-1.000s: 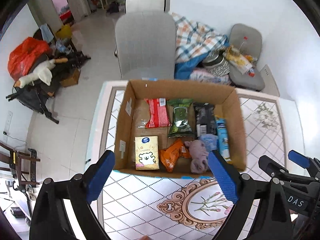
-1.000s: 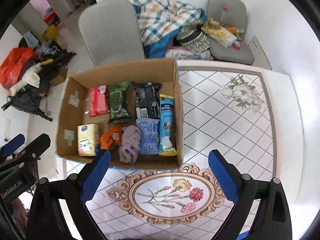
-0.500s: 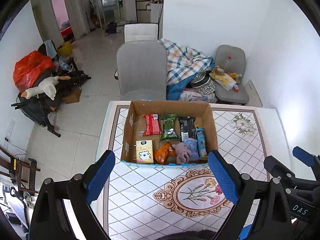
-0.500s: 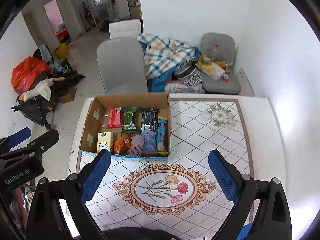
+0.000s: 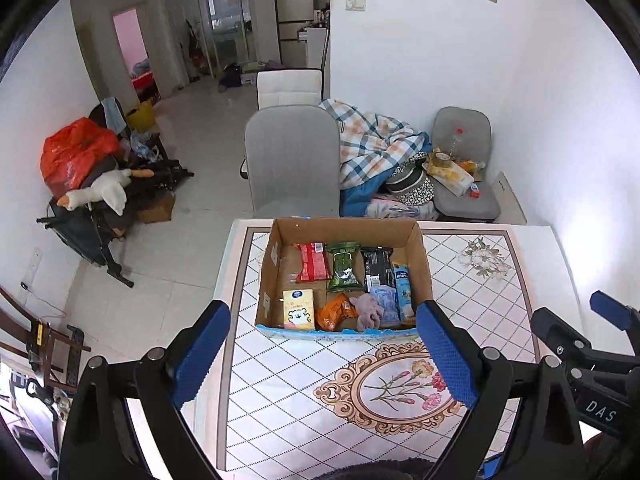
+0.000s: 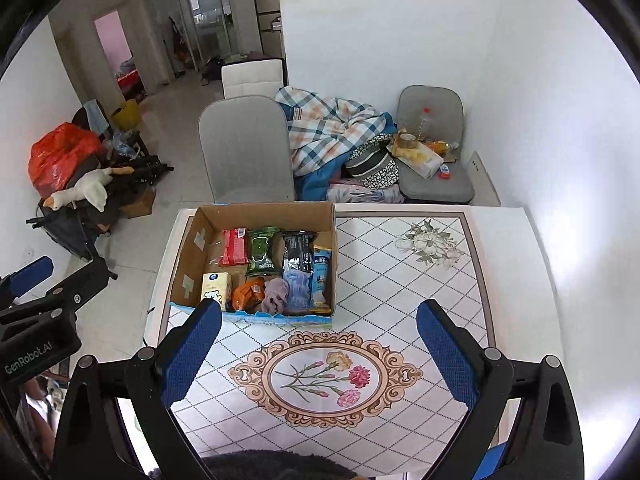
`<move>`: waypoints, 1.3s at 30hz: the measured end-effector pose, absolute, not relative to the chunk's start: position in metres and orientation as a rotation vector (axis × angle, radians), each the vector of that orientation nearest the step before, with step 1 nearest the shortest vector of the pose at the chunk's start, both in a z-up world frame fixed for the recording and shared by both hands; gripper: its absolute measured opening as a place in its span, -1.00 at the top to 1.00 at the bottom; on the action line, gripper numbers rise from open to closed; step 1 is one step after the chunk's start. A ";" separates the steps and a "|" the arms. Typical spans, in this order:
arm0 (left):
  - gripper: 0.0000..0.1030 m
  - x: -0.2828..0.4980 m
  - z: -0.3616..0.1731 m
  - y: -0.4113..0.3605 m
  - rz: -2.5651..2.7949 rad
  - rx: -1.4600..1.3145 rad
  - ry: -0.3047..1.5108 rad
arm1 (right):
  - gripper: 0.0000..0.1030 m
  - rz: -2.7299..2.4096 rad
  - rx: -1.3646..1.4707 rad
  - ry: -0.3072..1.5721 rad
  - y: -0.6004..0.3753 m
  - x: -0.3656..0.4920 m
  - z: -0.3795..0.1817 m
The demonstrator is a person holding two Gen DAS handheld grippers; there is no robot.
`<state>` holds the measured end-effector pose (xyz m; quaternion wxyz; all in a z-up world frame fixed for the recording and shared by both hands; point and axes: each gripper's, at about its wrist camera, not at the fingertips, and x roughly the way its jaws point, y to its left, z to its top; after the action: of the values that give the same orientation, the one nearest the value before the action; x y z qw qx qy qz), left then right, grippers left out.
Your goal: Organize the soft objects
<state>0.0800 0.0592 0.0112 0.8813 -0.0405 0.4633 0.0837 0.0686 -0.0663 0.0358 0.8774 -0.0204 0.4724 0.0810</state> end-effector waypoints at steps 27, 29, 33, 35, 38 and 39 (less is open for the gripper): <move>-0.99 0.067 0.009 0.062 0.192 -0.102 0.947 | -1.00 0.128 -0.049 0.961 -0.076 0.065 0.037; -0.99 0.066 0.009 0.063 0.194 -0.099 0.947 | -1.00 0.122 -0.049 0.960 -0.076 0.064 0.037; -0.99 0.066 0.008 0.063 0.192 -0.101 0.948 | -1.00 0.114 -0.051 0.956 -0.078 0.062 0.035; -0.99 0.065 0.008 0.063 0.195 -0.098 0.950 | -1.00 0.111 -0.054 0.956 -0.078 0.061 0.036; -0.99 0.064 0.006 0.062 0.199 -0.095 0.951 | -1.00 0.106 -0.060 0.959 -0.077 0.060 0.036; -0.99 0.065 0.006 0.062 0.201 -0.093 0.951 | -1.00 0.105 -0.062 0.957 -0.078 0.060 0.036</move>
<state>0.0645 0.0617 0.0059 0.8831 -0.0448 0.4570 0.0964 0.0597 -0.0776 0.0357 0.8859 -0.0296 0.4601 0.0503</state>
